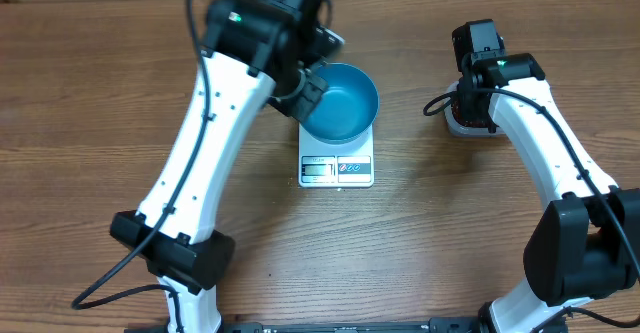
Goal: Scoop item into bowl and weigh 150g on scale
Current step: 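Move the left gripper down to the scale's button panel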
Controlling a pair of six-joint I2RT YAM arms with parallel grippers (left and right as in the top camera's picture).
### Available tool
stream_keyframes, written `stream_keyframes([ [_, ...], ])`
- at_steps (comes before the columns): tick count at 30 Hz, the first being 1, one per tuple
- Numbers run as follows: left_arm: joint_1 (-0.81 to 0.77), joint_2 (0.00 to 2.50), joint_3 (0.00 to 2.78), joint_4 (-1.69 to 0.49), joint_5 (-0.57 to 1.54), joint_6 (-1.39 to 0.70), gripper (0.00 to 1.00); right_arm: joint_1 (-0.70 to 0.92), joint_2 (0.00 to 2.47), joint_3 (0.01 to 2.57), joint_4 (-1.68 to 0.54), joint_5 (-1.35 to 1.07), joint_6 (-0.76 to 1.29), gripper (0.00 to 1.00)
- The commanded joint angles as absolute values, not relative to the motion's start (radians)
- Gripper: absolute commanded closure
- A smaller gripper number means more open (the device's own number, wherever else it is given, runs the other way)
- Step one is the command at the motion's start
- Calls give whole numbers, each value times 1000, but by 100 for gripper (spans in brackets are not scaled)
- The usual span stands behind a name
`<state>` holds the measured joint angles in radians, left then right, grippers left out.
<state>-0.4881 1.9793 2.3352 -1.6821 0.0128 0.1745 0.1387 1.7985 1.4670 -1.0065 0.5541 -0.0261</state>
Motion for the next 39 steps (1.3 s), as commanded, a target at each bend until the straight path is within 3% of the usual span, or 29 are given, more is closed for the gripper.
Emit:
stream_keyframes([
  [1, -520, 1958, 2304, -1672, -27, 213, 96, 134, 1796, 1491, -1000, 559, -28, 96],
  [15, -559, 1931, 1909, -1493, -33, 65, 95, 134, 1796, 1491, -1000, 559, -28, 96],
  [26, -626, 1629, 1505, -1209, -36, 60, 96, 134, 1796, 1491, -1000, 558, -28, 96],
  [32, -639, 1470, 1282, -992, -17, 252, 96, 134, 1796, 1491, -995, 555, -28, 96],
  [39, -654, 1514, 1121, -730, -15, 390, 96, 134, 1796, 1491, -969, 543, -28, 96],
])
